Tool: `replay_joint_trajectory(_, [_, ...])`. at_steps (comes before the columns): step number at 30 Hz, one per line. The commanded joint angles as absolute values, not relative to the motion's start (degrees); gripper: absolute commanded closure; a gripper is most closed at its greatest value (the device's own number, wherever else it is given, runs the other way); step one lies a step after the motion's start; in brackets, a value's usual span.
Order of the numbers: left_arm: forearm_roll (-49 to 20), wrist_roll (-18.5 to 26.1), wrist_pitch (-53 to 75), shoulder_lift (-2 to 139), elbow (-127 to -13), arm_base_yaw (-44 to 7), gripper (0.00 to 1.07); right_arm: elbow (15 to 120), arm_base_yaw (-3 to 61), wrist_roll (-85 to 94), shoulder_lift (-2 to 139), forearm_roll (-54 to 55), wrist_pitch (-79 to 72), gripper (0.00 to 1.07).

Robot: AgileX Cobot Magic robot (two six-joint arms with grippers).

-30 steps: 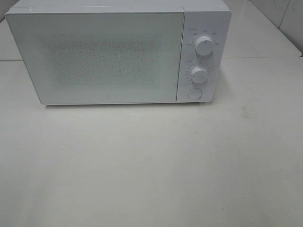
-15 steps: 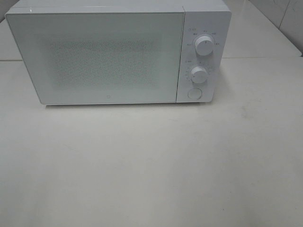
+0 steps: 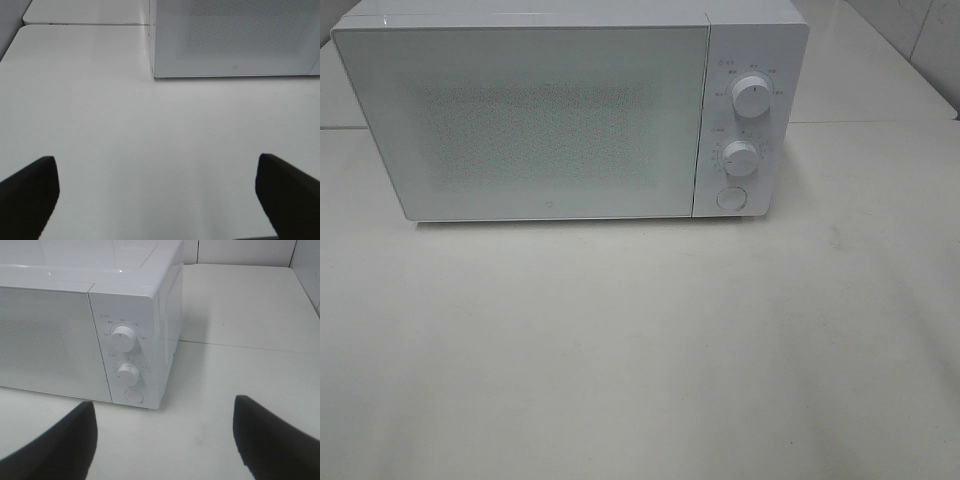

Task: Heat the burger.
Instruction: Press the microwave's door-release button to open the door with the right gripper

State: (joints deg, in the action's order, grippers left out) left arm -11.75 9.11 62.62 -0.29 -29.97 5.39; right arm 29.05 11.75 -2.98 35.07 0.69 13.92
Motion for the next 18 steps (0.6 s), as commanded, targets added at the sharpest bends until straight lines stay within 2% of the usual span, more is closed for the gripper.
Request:
replay_joint_trajectory(1, [-11.75, 8.88, 61.88, -1.26, -29.91, 5.56, 0.06, 28.76, 11.46, -3.09, 39.08, 0.74, 9.34, 0.34])
replay_joint_trajectory(11, [-11.75, 8.88, 61.88, -1.26, -29.91, 5.56, 0.06, 27.39, 11.57, -4.64, 48.36, 0.00, -2.35, 0.34])
replay_joint_trajectory(13, [-11.75, 8.88, 61.88, -1.26, -29.91, 5.56, 0.06, 24.58, 11.57, -4.47, 52.83, 0.00, -11.86, 0.34])
replay_joint_trajectory(16, [-11.75, 8.88, 61.88, -1.26, -29.91, 5.56, 0.06, 23.89, 11.57, -4.35, 54.14, 0.00, -14.15, 0.34])
replay_joint_trajectory(18, [-11.75, 8.88, 61.88, -1.26, -29.91, 5.56, 0.06, 21.77, 11.57, -4.18, 59.07, 0.34, -24.35, 0.34])
